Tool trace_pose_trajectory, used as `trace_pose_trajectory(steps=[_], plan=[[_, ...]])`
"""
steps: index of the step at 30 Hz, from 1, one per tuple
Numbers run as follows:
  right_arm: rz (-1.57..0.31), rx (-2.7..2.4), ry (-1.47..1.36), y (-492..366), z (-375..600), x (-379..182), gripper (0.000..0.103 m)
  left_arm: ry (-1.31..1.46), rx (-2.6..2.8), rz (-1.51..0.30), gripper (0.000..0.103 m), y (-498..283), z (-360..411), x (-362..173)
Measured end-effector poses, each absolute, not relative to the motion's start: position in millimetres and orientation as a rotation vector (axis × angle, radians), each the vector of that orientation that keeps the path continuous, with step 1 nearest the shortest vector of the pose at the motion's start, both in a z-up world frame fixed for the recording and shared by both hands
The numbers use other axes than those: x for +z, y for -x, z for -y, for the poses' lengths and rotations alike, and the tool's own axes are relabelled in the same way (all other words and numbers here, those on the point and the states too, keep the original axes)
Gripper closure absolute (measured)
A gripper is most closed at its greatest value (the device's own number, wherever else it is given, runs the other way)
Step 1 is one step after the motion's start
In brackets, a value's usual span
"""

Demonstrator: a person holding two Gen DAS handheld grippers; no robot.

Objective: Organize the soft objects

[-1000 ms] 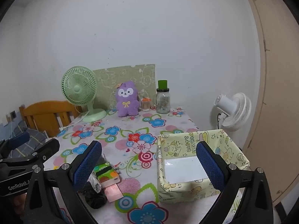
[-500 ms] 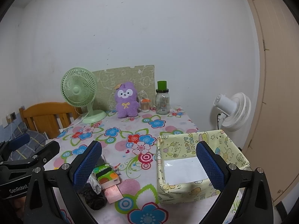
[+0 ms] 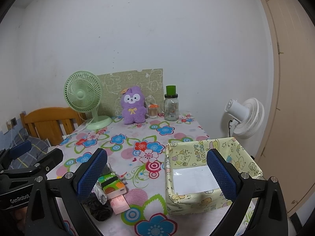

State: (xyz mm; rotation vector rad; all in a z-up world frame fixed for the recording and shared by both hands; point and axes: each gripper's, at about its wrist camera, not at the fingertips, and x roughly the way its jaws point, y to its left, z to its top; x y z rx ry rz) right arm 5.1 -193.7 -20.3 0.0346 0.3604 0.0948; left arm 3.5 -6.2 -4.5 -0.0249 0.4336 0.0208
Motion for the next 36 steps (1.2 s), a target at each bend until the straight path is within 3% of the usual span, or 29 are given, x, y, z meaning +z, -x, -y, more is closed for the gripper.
trace_pose_trajectory(steps=[36], plan=[[-0.355, 0.092, -0.031, -1.5, 191.3, -18.1, 0.001, 0.024, 0.023, -0.436, 0.000, -2.7, 5.8, -6.4]])
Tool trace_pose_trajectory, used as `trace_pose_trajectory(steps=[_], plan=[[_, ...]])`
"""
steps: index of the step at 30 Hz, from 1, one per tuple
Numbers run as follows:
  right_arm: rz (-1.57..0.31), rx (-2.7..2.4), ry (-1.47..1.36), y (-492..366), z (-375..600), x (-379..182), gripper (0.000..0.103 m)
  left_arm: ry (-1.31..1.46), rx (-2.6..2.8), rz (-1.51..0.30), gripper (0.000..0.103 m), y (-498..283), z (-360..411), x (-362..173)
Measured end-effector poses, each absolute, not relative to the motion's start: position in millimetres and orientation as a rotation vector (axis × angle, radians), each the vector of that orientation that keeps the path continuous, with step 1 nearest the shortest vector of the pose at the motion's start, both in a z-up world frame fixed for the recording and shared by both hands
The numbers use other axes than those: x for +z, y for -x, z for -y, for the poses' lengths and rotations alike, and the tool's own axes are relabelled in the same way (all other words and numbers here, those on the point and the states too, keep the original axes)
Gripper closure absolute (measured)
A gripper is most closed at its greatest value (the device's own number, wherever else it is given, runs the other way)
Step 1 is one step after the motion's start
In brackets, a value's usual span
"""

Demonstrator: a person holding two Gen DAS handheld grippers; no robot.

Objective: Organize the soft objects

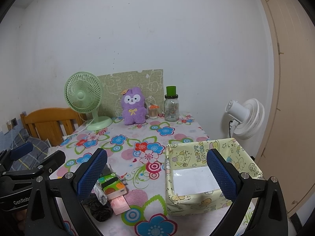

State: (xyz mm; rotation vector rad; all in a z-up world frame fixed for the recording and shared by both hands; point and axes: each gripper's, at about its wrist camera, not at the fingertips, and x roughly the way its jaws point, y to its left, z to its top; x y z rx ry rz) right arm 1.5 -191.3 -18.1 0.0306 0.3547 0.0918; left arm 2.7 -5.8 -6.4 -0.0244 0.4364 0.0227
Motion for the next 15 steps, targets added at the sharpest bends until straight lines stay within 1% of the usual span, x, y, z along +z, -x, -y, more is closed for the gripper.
trace_pose_trajectory(steps=[8, 15], plan=[[-0.355, 0.094, -0.032, -0.8, 191.3, -18.2, 0.001, 0.025, 0.023, -0.442, 0.001, -4.8, 3.4, -10.6], [-0.365, 0.105, -0.034, -7.2, 186.9, -20.2, 0.001, 0.022, 0.019, -0.447, 0.003, -6.9, 2.0, -12.5]])
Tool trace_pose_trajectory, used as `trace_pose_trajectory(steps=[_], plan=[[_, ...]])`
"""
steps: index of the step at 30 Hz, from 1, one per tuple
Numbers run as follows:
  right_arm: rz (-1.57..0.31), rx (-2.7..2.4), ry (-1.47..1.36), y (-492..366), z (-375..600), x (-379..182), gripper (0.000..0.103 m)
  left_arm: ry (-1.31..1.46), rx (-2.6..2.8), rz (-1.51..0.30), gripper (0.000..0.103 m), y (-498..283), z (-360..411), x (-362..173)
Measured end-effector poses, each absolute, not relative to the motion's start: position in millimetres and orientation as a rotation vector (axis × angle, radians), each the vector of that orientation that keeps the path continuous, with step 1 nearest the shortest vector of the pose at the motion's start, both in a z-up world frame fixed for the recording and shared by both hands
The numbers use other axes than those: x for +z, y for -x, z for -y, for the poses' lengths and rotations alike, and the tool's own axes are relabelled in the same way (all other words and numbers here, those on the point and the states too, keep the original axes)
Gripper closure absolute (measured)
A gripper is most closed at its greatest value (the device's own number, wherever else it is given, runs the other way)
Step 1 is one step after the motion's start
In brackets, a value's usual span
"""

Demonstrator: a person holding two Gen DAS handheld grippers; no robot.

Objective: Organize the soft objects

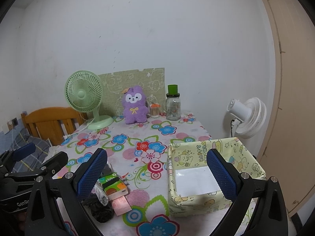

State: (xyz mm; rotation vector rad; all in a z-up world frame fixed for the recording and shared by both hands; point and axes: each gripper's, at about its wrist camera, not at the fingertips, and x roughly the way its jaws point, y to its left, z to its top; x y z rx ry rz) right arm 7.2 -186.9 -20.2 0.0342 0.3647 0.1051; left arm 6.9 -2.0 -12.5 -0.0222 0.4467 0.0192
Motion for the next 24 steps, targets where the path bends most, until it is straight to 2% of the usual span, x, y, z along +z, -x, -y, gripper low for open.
trace_pose_trajectory(steps=[24], plan=[[-0.422, 0.121, -0.012, -38, 162, -30, 0.004, 0.012, 0.028, -0.526, 0.006, -39, -10, -31]])
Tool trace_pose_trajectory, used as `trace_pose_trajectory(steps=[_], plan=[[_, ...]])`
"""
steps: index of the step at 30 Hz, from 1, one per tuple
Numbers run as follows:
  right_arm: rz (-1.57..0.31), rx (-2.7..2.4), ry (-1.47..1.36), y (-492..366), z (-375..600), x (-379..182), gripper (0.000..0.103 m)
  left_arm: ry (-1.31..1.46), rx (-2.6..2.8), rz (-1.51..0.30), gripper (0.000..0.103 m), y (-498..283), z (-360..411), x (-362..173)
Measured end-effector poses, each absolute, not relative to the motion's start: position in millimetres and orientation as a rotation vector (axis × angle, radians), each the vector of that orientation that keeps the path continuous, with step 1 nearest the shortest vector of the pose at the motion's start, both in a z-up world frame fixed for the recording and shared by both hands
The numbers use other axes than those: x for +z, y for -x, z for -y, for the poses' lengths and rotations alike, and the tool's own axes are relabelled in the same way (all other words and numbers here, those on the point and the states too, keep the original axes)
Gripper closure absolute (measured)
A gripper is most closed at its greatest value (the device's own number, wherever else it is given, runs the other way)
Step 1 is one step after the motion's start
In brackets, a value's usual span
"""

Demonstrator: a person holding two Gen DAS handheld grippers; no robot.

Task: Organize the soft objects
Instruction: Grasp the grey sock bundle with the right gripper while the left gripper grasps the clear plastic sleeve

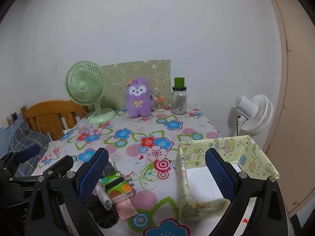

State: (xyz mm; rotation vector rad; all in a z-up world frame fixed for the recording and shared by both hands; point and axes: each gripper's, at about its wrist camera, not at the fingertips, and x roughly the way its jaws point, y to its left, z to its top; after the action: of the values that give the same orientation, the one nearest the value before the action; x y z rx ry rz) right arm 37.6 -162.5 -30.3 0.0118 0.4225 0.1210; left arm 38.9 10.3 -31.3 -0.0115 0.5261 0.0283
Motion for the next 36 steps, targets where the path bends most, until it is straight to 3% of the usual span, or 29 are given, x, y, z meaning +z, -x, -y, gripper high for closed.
trace_pose_trajectory(steps=[19, 36], plan=[[-0.540, 0.200, 0.027, -80, 112, -67, 0.005, 0.016, 0.051, -0.673, 0.011, -74, -40, -74], [-0.673, 0.255, 0.066, -124, 76, -107, 0.005, 0.041, 0.038, -0.807, 0.023, -109, -60, -114]])
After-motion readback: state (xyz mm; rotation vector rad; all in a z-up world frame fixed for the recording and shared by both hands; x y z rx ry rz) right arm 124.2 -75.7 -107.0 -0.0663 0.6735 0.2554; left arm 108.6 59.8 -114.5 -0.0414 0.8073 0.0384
